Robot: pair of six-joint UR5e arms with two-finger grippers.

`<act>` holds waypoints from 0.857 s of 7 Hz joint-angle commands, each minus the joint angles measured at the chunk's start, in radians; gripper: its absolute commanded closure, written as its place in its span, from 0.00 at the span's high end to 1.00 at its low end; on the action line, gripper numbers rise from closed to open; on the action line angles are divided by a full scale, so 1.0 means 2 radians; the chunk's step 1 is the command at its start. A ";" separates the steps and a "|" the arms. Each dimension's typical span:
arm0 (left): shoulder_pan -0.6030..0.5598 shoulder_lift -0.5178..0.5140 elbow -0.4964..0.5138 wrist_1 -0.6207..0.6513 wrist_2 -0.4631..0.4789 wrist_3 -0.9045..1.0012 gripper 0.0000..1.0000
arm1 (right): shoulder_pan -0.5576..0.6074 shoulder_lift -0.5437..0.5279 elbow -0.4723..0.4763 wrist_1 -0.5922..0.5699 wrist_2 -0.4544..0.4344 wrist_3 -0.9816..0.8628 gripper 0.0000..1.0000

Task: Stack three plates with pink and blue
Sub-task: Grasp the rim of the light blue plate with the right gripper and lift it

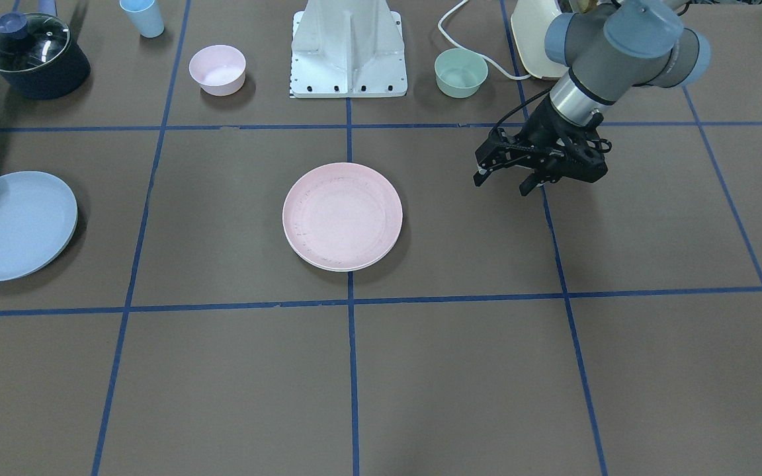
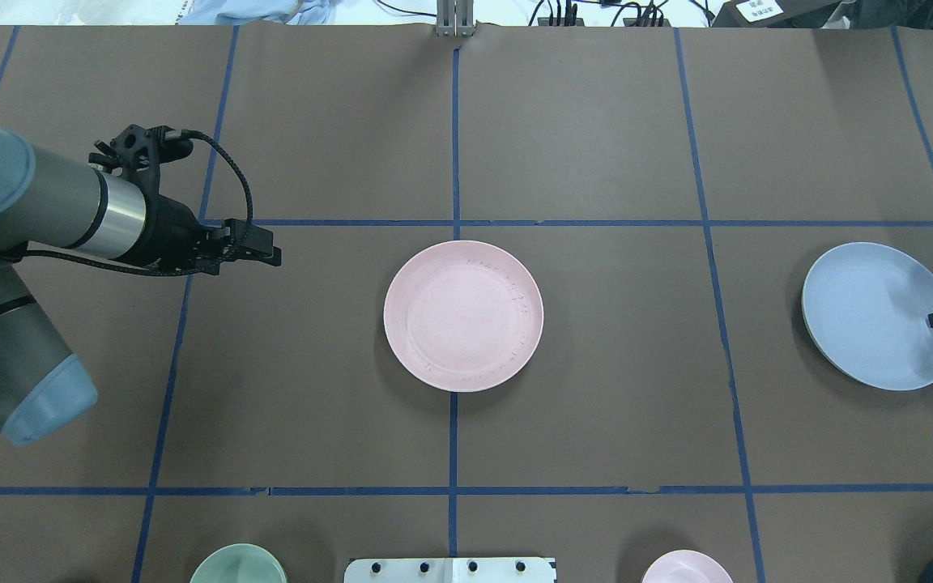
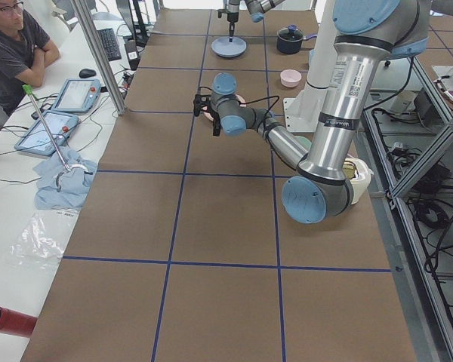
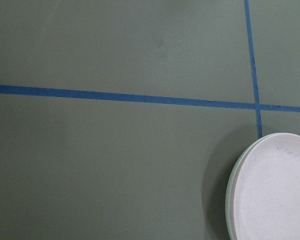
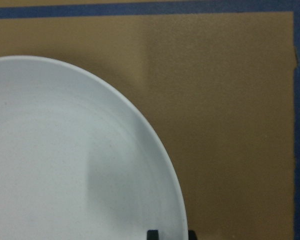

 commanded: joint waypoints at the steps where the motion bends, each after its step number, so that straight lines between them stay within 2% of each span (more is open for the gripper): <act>1: 0.000 0.000 0.002 0.000 0.000 0.000 1.00 | 0.020 -0.003 0.025 0.000 0.053 0.001 0.00; 2: 0.000 0.000 0.002 0.000 0.001 0.000 1.00 | 0.037 -0.003 0.038 0.000 0.080 0.024 0.00; 5: -0.002 0.008 -0.001 0.000 0.004 0.000 1.00 | 0.034 0.009 0.109 -0.002 0.086 0.104 0.00; 6: -0.008 0.016 -0.002 0.000 0.006 0.000 1.00 | 0.032 0.036 0.119 -0.002 0.094 0.123 0.00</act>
